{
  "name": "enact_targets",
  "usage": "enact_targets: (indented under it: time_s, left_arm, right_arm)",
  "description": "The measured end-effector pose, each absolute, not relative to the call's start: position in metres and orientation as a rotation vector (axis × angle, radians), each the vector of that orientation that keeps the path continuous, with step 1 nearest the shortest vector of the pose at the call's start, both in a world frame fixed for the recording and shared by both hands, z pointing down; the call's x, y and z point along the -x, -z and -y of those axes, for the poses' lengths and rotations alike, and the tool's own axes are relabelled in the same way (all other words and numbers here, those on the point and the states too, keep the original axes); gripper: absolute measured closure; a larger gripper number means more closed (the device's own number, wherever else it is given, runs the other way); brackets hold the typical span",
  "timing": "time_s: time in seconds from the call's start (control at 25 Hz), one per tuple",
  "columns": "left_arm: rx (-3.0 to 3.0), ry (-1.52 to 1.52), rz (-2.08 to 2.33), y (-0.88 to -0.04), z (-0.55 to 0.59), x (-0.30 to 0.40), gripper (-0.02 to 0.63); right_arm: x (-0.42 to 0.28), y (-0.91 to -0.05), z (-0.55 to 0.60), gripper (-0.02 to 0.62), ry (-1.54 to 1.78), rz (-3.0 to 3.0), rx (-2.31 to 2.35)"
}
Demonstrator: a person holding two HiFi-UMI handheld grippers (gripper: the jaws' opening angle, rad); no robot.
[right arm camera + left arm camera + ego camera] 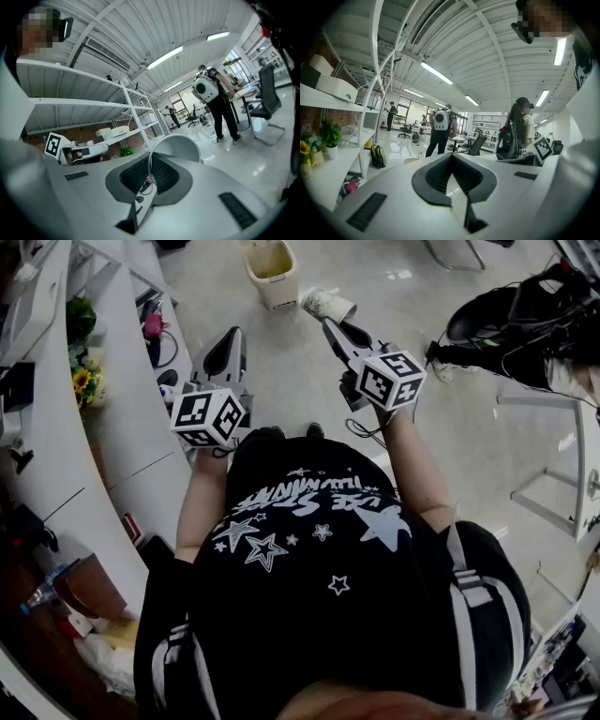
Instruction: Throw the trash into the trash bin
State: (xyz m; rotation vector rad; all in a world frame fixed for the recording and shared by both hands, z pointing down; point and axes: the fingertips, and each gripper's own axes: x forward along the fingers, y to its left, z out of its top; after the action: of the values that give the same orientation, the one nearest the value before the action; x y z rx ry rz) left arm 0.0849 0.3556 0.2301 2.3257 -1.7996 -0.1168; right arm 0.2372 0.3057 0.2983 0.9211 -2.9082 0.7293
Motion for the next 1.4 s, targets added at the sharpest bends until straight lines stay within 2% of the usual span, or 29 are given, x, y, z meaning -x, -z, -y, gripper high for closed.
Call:
enact_targets:
  time_s: [0.36,0.72,1.4]
  left_arm:
    - [-2.320,0.110,1.793,-0.239,-0.347,-0.075,0.597]
    - [-2.355,0.127,1.715,-0.252,-0.279,-0.036,0.597]
    - [-2.295,0.142,1.642,-0.270,-0.130,0.095,0.597]
  right_arm:
    - [-0.237,-0.310,-0.291,0.581,-0.777,2.875,-0.941]
    - [-0.211,-0.326,-0.236,0.581,-0.793,2.810,-1.027]
    - [-0.082,-0.337,-0.087,0.581,-0.881,2.735,-1.111]
